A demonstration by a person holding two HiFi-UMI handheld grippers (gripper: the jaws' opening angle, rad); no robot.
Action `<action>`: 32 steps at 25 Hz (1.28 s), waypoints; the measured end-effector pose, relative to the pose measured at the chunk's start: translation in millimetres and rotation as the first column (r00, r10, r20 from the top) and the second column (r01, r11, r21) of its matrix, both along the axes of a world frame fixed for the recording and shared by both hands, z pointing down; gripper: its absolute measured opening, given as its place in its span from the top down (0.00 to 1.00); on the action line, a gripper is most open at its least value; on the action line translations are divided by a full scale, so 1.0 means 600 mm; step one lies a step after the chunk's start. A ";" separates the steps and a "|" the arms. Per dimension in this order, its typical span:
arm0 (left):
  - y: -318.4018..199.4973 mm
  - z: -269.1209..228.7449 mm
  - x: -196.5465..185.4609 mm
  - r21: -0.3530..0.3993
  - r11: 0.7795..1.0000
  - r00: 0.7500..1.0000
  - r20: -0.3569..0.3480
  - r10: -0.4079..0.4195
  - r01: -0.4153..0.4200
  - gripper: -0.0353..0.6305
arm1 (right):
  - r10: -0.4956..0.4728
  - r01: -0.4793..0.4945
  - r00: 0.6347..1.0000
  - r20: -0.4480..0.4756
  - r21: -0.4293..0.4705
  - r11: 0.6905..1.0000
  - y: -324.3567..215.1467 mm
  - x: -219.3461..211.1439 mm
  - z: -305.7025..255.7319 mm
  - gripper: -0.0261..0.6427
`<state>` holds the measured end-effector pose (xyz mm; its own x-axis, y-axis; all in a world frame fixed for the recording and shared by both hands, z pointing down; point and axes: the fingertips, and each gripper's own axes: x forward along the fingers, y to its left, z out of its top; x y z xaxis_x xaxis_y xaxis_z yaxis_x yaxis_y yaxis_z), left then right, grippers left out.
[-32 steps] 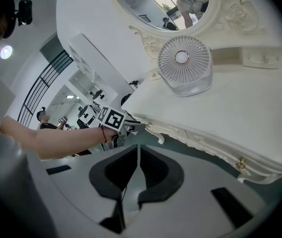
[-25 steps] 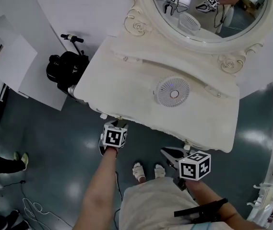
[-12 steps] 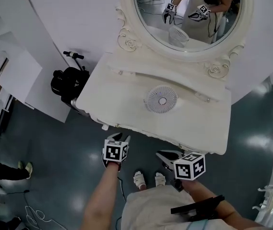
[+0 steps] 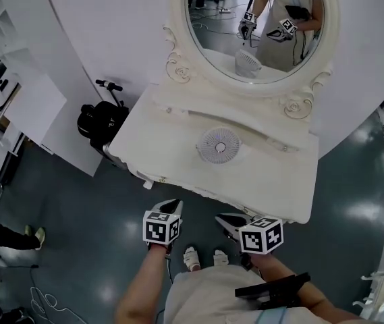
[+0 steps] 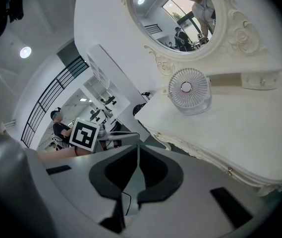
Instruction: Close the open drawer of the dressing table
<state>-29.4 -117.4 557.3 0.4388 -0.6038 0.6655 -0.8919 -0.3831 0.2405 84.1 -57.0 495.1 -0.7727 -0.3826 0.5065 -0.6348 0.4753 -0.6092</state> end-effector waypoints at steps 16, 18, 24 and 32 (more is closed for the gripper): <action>0.082 -0.117 0.115 0.090 0.996 0.989 -0.150 -0.001 0.015 0.93 | -0.022 0.019 0.999 0.048 0.058 0.998 0.023 0.052 -0.028 0.93; 0.096 -0.124 0.131 0.087 0.996 0.988 -0.153 0.014 0.000 0.93 | -0.012 0.009 0.998 0.057 0.062 0.998 0.022 0.062 -0.031 0.93; 0.131 -0.145 0.164 0.068 0.997 0.985 -0.165 0.047 -0.037 0.93 | -0.025 0.019 0.998 0.063 0.094 0.995 0.027 0.069 -0.047 0.93; 0.143 -0.153 0.171 0.039 0.998 0.986 -0.157 0.064 -0.058 0.93 | -0.048 0.042 0.998 0.052 0.107 0.993 0.040 0.063 -0.054 0.94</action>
<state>73.3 -31.6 465.3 0.5734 -0.5937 0.5645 -0.8184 -0.4460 0.3623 122.0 -33.3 462.5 -0.8154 -0.3963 0.4219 -0.5788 0.5661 -0.5870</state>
